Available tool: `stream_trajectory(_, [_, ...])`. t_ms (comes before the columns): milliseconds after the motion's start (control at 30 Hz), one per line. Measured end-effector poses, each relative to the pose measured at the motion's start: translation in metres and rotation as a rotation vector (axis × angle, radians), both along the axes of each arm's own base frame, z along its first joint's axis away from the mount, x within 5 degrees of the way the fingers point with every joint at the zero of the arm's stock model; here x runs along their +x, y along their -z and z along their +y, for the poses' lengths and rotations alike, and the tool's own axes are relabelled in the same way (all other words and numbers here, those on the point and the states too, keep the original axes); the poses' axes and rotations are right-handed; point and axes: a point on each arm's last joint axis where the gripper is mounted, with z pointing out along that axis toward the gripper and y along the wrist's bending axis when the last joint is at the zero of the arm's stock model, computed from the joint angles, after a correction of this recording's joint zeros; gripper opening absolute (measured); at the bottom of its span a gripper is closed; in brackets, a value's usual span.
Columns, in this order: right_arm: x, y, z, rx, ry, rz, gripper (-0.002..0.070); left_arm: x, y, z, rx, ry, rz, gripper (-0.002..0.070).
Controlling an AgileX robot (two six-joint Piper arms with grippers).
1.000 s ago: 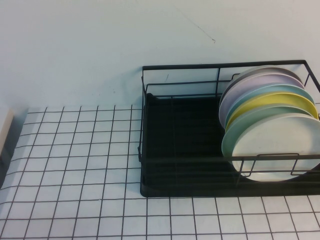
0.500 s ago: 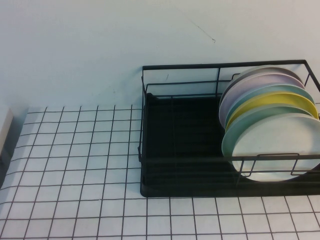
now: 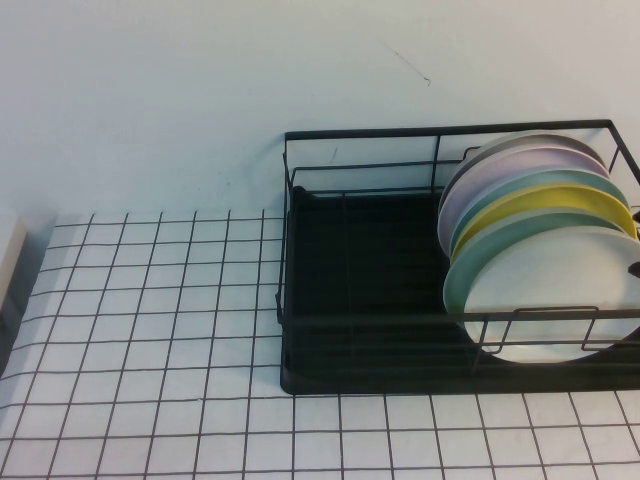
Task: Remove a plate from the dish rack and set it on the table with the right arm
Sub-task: Grasp the plate from the shelf
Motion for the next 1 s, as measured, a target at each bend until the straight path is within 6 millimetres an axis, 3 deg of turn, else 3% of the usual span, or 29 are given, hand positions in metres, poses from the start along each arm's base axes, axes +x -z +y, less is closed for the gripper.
stream_trajectory(267, [0.008, 0.009, 0.021, -0.025, -0.064, -0.025, 0.0389, 0.000, 0.000, 0.000, 0.000, 0.000, 0.000, -0.0003])
stream_trajectory(533, [0.016, 0.018, 0.024, -0.039, -0.055, -0.032, 0.0368, 0.000, 0.000, 0.000, 0.000, 0.000, 0.000, -0.0003])
stream_trajectory(700, [0.022, 0.024, 0.023, -0.051, -0.039, -0.039, 0.0270, 0.000, 0.000, 0.000, 0.000, 0.000, 0.000, -0.0003])
stream_trajectory(867, [0.028, 0.024, 0.021, -0.057, 0.008, -0.071, 0.0089, 0.000, 0.000, 0.000, 0.000, 0.000, 0.000, -0.0003])
stream_trajectory(1000, [0.028, 0.024, 0.020, -0.060, 0.016, -0.080, 0.0079, 0.000, 0.000, 0.000, 0.000, 0.000, 0.000, -0.0003])
